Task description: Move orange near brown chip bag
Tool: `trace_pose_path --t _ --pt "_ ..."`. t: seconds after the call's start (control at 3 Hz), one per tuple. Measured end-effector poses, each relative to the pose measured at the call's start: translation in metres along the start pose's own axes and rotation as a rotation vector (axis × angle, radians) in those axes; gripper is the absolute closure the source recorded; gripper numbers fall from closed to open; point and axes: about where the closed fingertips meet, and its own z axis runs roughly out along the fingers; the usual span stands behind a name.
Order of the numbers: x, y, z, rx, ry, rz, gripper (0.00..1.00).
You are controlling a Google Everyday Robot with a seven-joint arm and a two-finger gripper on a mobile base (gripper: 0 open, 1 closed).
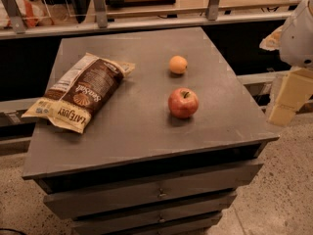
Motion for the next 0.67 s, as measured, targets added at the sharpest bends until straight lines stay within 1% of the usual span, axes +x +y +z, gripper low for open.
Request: trace_pose_path --t 0.33,0.67 --pt "0.000 0.000 0.000 0.000 0.000 0.000 0.00" --pt "0.010 -0.010 -0.001 0.046 -0.031 0.074 0.00"
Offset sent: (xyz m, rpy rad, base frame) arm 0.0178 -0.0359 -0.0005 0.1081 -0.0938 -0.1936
